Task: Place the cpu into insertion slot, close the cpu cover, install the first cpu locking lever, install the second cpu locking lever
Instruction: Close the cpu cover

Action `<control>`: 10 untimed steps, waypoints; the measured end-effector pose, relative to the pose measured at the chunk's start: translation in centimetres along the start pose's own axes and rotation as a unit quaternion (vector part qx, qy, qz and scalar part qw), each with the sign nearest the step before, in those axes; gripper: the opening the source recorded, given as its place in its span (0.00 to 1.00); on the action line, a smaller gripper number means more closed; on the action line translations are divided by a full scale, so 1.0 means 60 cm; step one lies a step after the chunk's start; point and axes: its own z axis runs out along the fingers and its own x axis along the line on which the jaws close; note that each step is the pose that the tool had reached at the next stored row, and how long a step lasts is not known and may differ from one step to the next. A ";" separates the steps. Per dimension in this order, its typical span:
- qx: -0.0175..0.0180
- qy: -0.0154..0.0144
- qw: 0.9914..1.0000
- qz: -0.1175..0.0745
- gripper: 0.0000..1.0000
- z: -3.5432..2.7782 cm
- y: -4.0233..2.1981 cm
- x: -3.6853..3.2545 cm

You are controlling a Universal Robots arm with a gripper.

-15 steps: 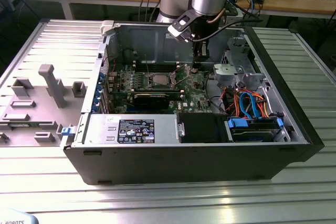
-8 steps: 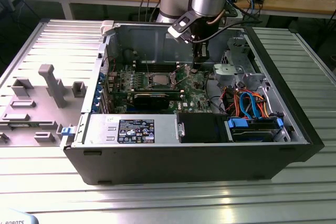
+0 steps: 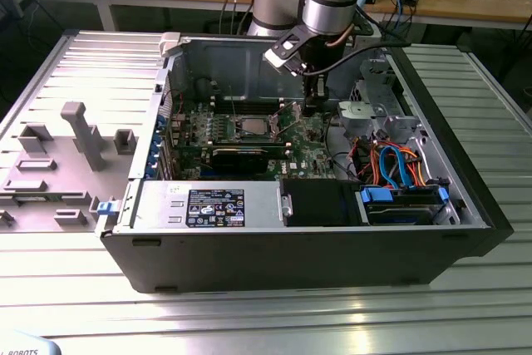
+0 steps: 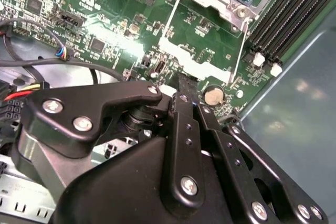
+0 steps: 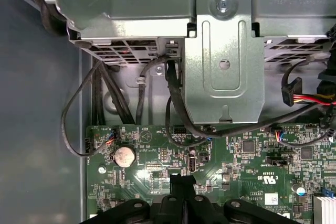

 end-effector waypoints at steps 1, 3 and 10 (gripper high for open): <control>0.001 0.000 1.000 0.000 0.11 0.000 0.000 0.000; 0.005 0.000 1.000 0.000 0.11 0.002 0.000 0.000; 0.009 0.000 1.000 0.000 0.11 0.004 -0.003 0.000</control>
